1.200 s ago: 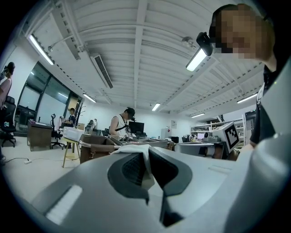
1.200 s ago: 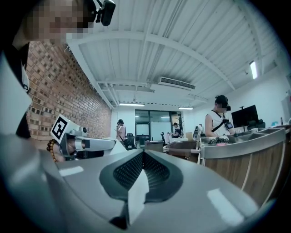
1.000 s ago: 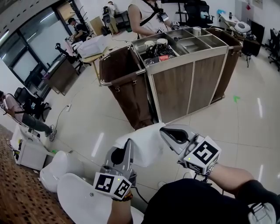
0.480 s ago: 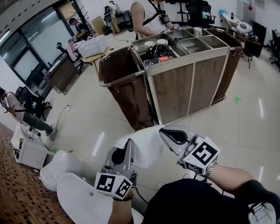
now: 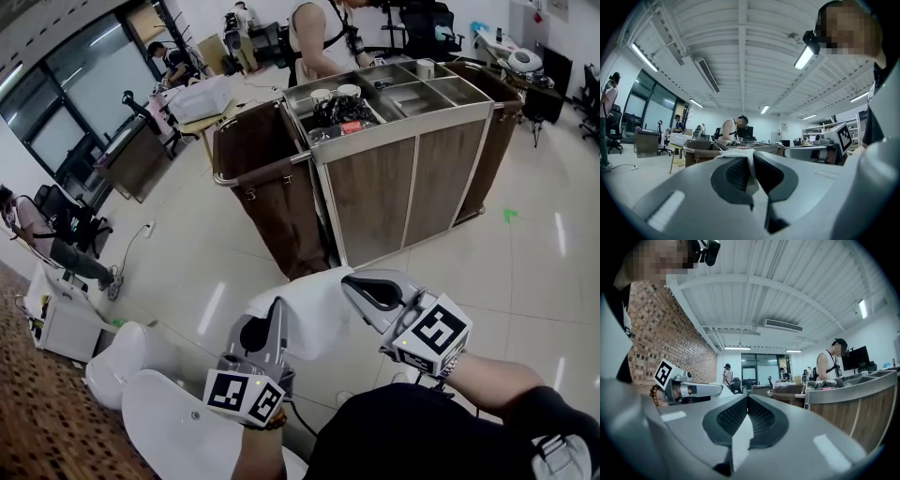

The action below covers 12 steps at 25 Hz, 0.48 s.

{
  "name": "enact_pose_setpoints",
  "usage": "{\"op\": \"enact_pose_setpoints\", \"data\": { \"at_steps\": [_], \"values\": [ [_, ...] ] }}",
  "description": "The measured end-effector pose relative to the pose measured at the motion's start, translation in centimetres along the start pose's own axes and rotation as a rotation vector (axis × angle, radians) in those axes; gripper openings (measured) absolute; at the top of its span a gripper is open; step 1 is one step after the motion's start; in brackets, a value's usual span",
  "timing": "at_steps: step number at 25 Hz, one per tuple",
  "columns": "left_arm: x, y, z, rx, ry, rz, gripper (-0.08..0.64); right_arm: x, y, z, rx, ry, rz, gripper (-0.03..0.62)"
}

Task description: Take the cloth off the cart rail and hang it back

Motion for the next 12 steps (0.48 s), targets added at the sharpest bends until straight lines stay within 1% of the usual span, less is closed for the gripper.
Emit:
{"op": "enact_pose_setpoints", "data": {
  "at_steps": [4, 7, 12],
  "values": [
    [0.06, -0.35, 0.08, 0.002, 0.006, 0.004, 0.011, 0.11, -0.33, 0.05, 0.007, 0.007, 0.006, 0.0],
    [-0.07, -0.06, -0.21, -0.01, 0.012, 0.001, 0.011, -0.32, -0.39, 0.25, 0.012, 0.019, 0.024, 0.0],
    [-0.01, 0.11, -0.73, -0.006, 0.017, -0.002, 0.011, -0.75, -0.03, 0.24, 0.006, 0.005, -0.001, 0.0]
  ]
}}
Point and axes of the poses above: the fingertips, and each gripper's own axes: x forward along the fingers, z to its left, y out of its underside, the point moved 10 cm from there along -x, backward along the fingers, and after that the axes turned 4 degrees about z, right-handed, at the moved point
